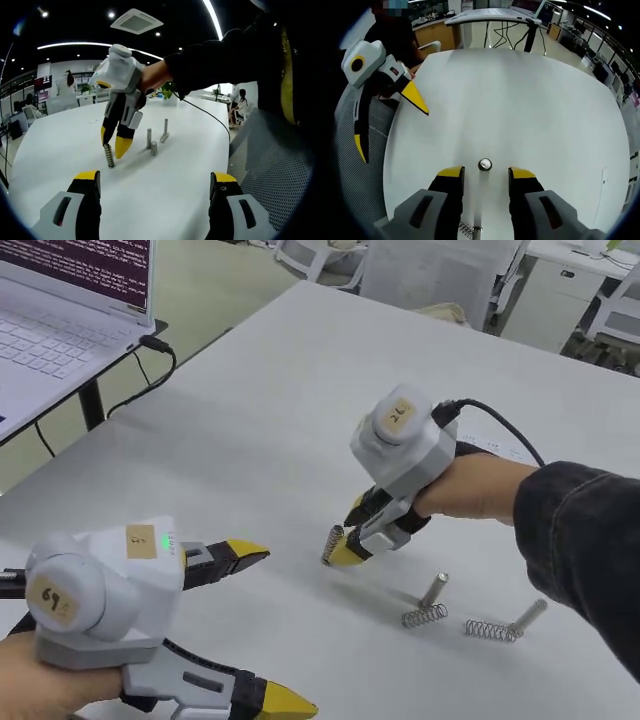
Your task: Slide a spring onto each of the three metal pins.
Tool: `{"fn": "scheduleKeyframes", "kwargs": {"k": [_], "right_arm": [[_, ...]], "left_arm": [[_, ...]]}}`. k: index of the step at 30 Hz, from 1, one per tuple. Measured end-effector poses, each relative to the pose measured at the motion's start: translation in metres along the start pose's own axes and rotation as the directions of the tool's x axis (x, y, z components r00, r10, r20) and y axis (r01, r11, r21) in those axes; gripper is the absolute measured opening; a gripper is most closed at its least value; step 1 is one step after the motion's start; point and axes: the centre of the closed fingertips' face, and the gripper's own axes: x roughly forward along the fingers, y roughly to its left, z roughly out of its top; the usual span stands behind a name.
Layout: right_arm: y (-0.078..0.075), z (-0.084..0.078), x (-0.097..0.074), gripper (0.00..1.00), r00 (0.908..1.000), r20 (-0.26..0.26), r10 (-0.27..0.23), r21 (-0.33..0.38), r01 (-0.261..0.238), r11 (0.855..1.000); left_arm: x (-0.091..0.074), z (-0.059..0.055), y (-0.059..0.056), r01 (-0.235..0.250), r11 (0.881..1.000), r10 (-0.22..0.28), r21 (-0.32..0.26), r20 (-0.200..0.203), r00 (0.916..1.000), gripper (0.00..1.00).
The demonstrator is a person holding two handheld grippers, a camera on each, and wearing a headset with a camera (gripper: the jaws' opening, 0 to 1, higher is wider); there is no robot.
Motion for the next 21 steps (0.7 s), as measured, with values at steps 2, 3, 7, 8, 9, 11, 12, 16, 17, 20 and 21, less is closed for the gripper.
{"fn": "scheduleKeyframes", "kwargs": {"k": [2, 3, 7, 8, 9, 11, 12, 16, 17, 20, 21], "right_arm": [[0.0, 0.0, -0.002, 0.34, 1.0, 0.009, -0.002, 0.006, 0.002, 1.0], [-0.001, 0.0, -0.003, 0.34, 0.9999, 0.013, -0.004, 0.007, 0.003, 1.0], [0.0, -0.001, -0.009, 0.36, 0.9996, 0.026, -0.009, 0.013, 0.009, 1.0], [0.0, -0.001, -0.01, 0.37, 0.9995, 0.029, -0.012, 0.015, 0.011, 1.0], [0.0, -0.001, -0.011, 0.38, 0.9993, 0.034, -0.013, 0.017, 0.013, 1.0], [0.0, -0.002, -0.015, 0.39, 0.9989, 0.044, -0.016, 0.026, 0.015, 1.0], [0.0, -0.002, -0.016, 0.39, 0.9988, 0.045, -0.019, 0.027, 0.017, 0.999], [0.0, -0.004, -0.024, 0.43, 0.9974, 0.064, -0.032, 0.037, 0.03, 0.999], [0.0, -0.004, -0.025, 0.43, 0.9971, 0.068, -0.035, 0.041, 0.032, 0.999], [-0.003, -0.006, -0.032, 0.44, 0.9953, 0.082, -0.051, 0.051, 0.047, 0.998], [-0.003, -0.006, -0.034, 0.45, 0.9946, 0.088, -0.055, 0.055, 0.05, 0.997]], "left_arm": [[0.0, 0.0, 0.0, 0.002, 1.0, -0.002, -0.001, 0.0, 1.0, 0.88], [0.001, 0.0, 0.0, 0.004, 1.0, -0.004, -0.001, 0.0, 1.0, 0.88], [0.002, 0.002, 0.0, 0.01, 1.0, -0.01, 0.004, -0.001, 1.0, 0.87], [0.003, 0.002, 0.0, 0.011, 1.0, -0.011, 0.006, -0.002, 0.9999, 0.87], [0.003, 0.003, 0.0, 0.012, 1.0, -0.012, 0.007, -0.001, 0.9999, 0.87], [0.004, 0.005, 0.0, 0.014, 1.0, -0.014, 0.01, 0.0, 0.9999, 0.87], [0.004, 0.005, -0.001, 0.017, 1.0, -0.017, 0.011, -0.001, 0.9999, 0.87], [0.007, 0.007, -0.003, 0.024, 1.0, -0.024, 0.012, -0.001, 0.9997, 0.87], [0.008, 0.007, -0.003, 0.025, 1.0, -0.025, 0.013, -0.002, 0.9997, 0.87], [0.009, 0.007, -0.005, 0.032, 0.999, -0.032, 0.015, -0.004, 0.9995, 0.87], [0.01, 0.008, -0.005, 0.034, 0.999, -0.034, 0.015, -0.003, 0.9994, 0.87]]}}
